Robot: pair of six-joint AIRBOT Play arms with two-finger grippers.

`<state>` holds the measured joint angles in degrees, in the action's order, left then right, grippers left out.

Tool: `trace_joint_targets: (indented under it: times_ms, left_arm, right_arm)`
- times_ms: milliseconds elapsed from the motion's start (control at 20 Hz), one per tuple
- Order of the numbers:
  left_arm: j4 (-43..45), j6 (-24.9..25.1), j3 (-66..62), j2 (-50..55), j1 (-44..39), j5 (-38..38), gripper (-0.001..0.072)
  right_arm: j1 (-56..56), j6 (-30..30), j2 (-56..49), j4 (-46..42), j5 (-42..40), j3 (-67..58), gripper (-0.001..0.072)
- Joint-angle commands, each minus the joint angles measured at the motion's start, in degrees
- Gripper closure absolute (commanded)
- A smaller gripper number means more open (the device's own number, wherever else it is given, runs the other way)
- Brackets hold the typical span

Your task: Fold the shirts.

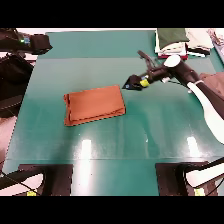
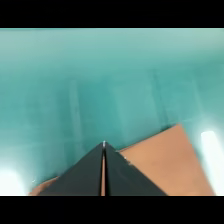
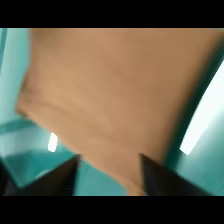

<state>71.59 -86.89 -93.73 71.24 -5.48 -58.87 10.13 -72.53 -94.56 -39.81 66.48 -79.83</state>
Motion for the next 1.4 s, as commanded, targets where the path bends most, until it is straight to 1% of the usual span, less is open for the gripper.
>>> trace_joint_targets:
  times_ms: [0,100,200,450,500,550,600,650,700,750,800,950,1000,1200,1350]
  left_arm:
    - [-0.02,0.37,0.0,-0.04,-3.76,2.64,0.0677]
    - [-0.02,0.37,0.0,0.04,-5.46,3.08,0.0678]
    - [0.02,0.39,0.0,0.07,-6.62,3.13,0.0677]
    - [-0.26,0.22,0.0,0.07,-7.04,2.1,0.0677]
    - [-0.39,0.0,0.0,0.07,-7.04,1.64,0.0677]
    - [-0.9,-0.13,0.0,0.07,-7.04,0.98,0.0678]
    - [-1.81,-0.11,0.0,0.07,-7.04,0.61,0.0678]
    - [-3.02,-0.09,0.0,0.07,-7.04,0.48,0.0678]
    - [-3.61,-0.09,0.0,0.07,-7.06,0.5,0.0678]
    - [-3.93,-0.09,0.0,0.07,-7.28,0.5,0.0678]
    - [-3.85,-0.09,0.0,0.07,-7.78,0.55,0.0679]
    - [-3.8,0.22,0.0,0.07,-12.04,1.01,0.0678]
    - [-3.67,0.44,0.0,0.07,-13.55,1.44,0.0678]
    - [-3.39,0.39,0.0,0.07,-17.66,2.99,0.0678]
    - [-3.48,0.24,0.0,0.07,-18.43,3.96,0.0678]
  right_arm:
    - [-4.74,-0.5,0.76,5.2,-6.62,11.41,0.0112]
    - [-3.78,0.85,-2.27,11.3,-6.51,12.7,0.0119]
    - [-0.98,2.64,-5.35,14.21,-6.75,11.54,0.012]
    - [8.0,2.51,-13.27,14.82,-7.87,1.95,0.0123]
    - [9.75,2.51,-14.75,14.82,-7.85,-0.52,0.0202]
    - [11.19,2.54,-15.87,14.75,-7.82,-2.62,0.0305]
    - [12.52,2.54,-16.72,14.71,-7.85,-4.59,0.0391]
    - [13.38,2.58,-17.18,14.36,-7.87,-6.23,0.0518]
    - [13.73,3.23,-17.14,13.99,-8.02,-7.69,0.0676]
    - [13.57,4.24,-16.81,13.4,-7.8,-9.16,0.0693]
    - [12.76,4.2,-16.02,11.23,-7.48,-10.4,0.0693]
    - [7.26,3.61,-10.56,1.46,-7.41,-11.93,0.0693]
    - [4.44,2.47,-8.31,-1.46,-7.1,-11.91,0.0693]
    - [-11.34,0.94,1.18,-10.97,-3.23,-11.91,0.0693]
    - [-25.42,0.96,6.71,-12.72,-2.49,-11.91,0.0693]
